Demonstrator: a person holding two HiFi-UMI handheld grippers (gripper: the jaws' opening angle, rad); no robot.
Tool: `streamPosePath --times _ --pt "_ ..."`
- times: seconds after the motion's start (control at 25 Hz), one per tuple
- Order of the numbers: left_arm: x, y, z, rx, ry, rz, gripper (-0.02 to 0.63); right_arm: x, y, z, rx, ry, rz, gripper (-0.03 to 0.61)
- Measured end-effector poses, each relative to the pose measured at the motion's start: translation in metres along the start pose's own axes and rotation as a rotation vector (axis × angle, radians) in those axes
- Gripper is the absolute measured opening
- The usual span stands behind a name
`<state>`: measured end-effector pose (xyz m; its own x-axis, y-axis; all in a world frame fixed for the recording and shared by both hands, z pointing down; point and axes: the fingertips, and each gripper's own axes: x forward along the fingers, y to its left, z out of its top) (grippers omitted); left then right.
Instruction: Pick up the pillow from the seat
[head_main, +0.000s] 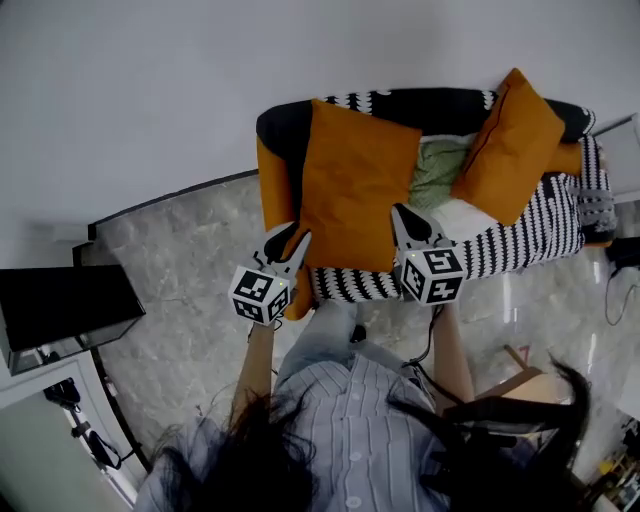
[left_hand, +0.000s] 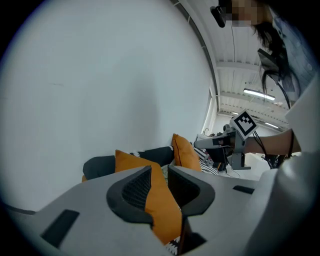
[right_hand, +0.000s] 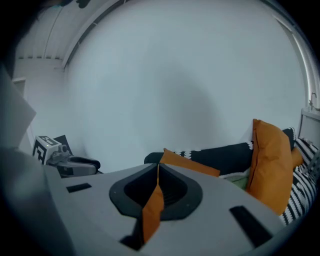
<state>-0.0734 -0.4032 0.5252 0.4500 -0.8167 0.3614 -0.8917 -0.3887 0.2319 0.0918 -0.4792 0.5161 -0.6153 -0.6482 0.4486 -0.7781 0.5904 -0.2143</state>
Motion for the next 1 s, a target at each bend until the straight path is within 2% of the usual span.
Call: streamPosePath --times 0.32,0.52,0.64,0.8,0.84,0.92,1.0 --pt "0.075 0.066 -0.029 -0.033 0.088 -0.021 0.092 0.1 -0.036 0.002 -0.093 0.1 0.095 0.02" --pt "0.109 0.097 -0.049 -0.061 0.121 -0.029 0.098 0.153 -0.046 -0.004 -0.207 0.194 0.186 0.021" --pt "0.128 0.115 -0.066 -0.084 0.148 -0.041 0.123 0.182 -0.052 -0.007 -0.237 0.236 0.232 0.021" --pt "0.153 0.138 -0.093 -0.143 0.204 -0.079 0.206 0.222 -0.056 -0.006 -0.236 0.25 0.298 0.026" --pt "0.159 0.142 -0.099 -0.158 0.217 -0.089 0.224 0.232 -0.057 -0.006 -0.234 0.256 0.322 0.049" --pt "0.17 0.149 -0.11 -0.195 0.236 -0.107 0.243 0.253 -0.059 -0.007 -0.234 0.285 0.367 0.21" --pt "0.178 0.156 -0.119 -0.239 0.243 -0.121 0.247 0.276 -0.066 -0.009 -0.262 0.316 0.375 0.238"
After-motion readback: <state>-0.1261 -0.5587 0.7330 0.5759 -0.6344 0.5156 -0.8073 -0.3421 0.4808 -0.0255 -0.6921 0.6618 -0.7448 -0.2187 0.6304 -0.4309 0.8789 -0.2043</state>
